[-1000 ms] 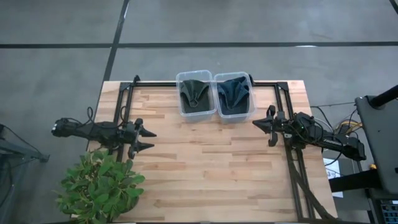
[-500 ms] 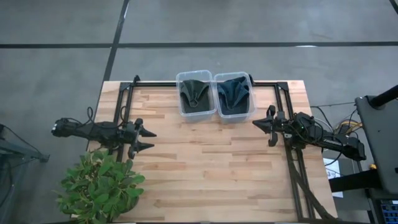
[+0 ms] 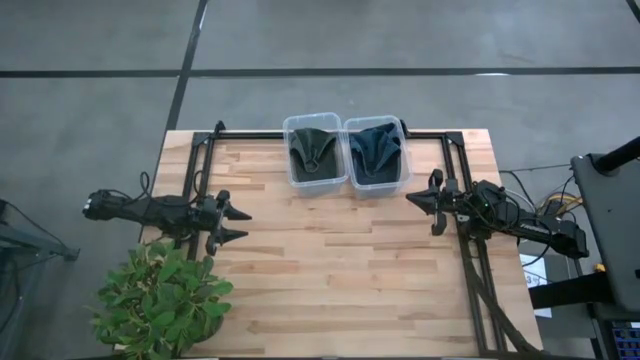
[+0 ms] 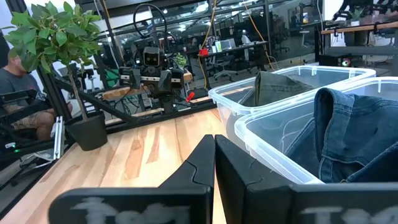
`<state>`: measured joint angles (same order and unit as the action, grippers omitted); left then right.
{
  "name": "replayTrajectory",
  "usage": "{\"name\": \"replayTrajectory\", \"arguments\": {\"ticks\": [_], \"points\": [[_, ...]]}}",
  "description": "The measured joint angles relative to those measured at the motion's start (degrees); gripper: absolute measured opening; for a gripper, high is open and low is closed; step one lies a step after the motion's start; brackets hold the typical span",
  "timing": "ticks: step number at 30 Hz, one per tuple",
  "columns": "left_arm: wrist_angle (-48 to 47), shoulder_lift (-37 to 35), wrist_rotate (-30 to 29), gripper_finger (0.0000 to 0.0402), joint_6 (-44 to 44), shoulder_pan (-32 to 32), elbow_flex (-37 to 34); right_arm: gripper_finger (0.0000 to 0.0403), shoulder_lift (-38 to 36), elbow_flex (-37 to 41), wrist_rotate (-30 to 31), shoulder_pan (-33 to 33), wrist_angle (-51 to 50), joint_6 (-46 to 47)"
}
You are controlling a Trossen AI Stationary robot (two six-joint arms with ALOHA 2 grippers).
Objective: Pick & Place hat
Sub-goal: Return to Home Position
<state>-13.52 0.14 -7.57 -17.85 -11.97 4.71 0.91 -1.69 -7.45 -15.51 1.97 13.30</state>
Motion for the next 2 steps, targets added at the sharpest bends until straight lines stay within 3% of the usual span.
{"name": "replayTrajectory", "arguments": {"ticks": [2], "points": [[-0.02, 0.01, 0.0, 0.0236, 0.0, -0.01, 0.0, 0.0009, 0.0, 0.0, 0.01, 0.02, -0.01, 0.0]]}}
